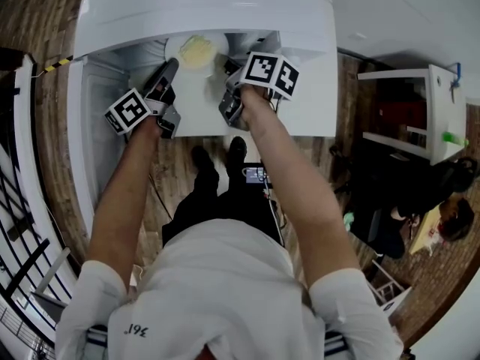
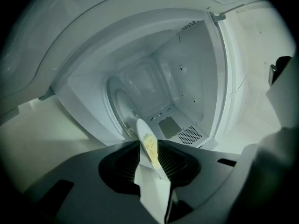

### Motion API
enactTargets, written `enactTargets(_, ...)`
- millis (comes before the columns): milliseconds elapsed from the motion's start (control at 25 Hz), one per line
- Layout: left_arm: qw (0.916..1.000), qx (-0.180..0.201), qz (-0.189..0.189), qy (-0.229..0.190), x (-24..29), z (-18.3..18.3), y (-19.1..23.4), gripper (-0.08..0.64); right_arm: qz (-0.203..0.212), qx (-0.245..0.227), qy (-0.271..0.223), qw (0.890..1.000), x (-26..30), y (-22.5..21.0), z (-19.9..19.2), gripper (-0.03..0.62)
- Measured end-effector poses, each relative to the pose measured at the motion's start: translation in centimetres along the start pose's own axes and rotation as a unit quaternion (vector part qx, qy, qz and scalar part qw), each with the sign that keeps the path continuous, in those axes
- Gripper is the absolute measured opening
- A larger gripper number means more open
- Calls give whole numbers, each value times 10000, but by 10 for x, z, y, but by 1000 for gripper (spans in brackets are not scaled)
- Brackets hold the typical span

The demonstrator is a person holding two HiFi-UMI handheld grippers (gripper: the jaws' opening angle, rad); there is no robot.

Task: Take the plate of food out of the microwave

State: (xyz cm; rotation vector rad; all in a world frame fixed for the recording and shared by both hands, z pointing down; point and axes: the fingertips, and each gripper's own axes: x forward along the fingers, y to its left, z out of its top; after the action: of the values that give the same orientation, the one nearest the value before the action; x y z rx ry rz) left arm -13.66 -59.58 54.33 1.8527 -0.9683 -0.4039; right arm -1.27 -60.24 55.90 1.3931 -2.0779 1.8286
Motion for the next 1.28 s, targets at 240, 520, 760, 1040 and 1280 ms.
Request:
enactTargets(240,10000,-44,-7,22,1,-2,2,81,-76,-30,14,10000,-1,-3,-2,44)
enactTargets(520,9993,-317,182,71,1,-7,3,60,-139,-150,18,9998,-3,-2,1,44)
enactTargets(760,9985,-403,357,100,-4,-16,-1,60,-50,-251,48,9997,-13,0,1,40)
enactTargets(1040,9983,-399,425,46,-12,-24,-19,60,75,-319,59,9994,-28,3,0,40)
enactTargets(1280,9983,-359,449,29,-27,-35,-34,60,182,-295,100,9993,-44,4,-10,39)
